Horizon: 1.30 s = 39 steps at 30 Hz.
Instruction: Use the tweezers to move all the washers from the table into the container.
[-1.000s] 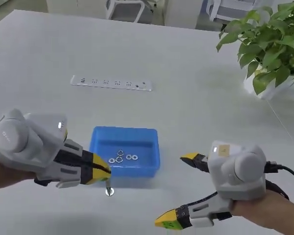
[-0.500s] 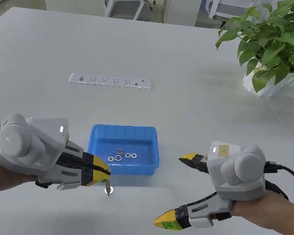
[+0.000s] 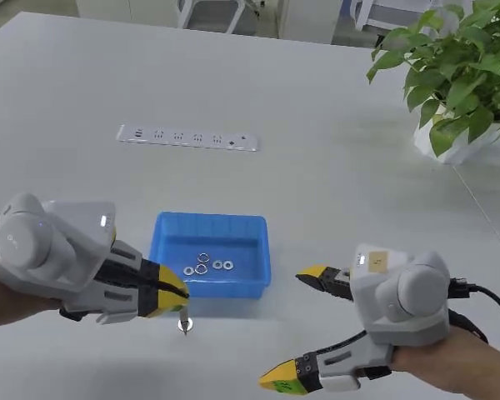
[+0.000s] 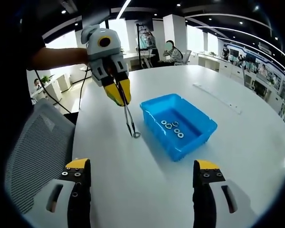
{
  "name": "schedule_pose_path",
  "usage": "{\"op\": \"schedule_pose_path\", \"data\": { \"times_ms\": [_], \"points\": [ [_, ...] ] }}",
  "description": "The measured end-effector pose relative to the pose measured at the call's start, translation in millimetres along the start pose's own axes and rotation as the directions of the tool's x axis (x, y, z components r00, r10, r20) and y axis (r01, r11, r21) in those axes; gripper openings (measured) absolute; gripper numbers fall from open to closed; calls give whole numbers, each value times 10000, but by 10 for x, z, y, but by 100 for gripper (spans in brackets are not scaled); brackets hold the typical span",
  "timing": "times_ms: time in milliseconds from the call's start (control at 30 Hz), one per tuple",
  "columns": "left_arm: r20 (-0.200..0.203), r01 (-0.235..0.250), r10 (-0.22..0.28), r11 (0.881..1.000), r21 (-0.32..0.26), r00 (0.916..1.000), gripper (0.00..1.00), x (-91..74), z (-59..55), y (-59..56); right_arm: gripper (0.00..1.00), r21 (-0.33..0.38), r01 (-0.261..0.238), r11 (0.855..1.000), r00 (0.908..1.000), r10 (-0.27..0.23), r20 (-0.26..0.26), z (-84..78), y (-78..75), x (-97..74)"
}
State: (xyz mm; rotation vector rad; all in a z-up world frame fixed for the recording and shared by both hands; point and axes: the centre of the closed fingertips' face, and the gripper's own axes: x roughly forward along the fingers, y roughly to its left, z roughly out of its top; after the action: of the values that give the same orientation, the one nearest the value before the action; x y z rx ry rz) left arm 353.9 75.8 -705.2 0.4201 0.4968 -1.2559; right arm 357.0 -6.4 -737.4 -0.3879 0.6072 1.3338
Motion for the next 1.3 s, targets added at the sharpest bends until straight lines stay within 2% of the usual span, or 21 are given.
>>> {"op": "schedule_pose_path", "data": {
  "times_ms": [300,567,900,1133,1300],
  "points": [
    [-157,186,-184,9998,108,9997,5,-20,-21,3,71,-724,-646,9953,9973,669,295,155,90,137],
    [-226,318,-316,9994,117,9992,5,-13,-18,-5,53,-1158,-1286,9849,9902,1339,399,279,137,336],
    [-382,446,-438,9988,215,9983,5,-27,-30,-12,34,-1983,-1758,9642,9836,1804,48,350,199,610],
    [-441,480,-470,9986,221,9979,5,-36,-39,-3,29,-2366,-2163,9472,9757,2181,-187,404,241,764],
    [-433,491,-483,9986,178,9979,5,-34,-36,1,23,-2372,-2228,9456,9745,2225,-281,410,242,861]
  ]
}}
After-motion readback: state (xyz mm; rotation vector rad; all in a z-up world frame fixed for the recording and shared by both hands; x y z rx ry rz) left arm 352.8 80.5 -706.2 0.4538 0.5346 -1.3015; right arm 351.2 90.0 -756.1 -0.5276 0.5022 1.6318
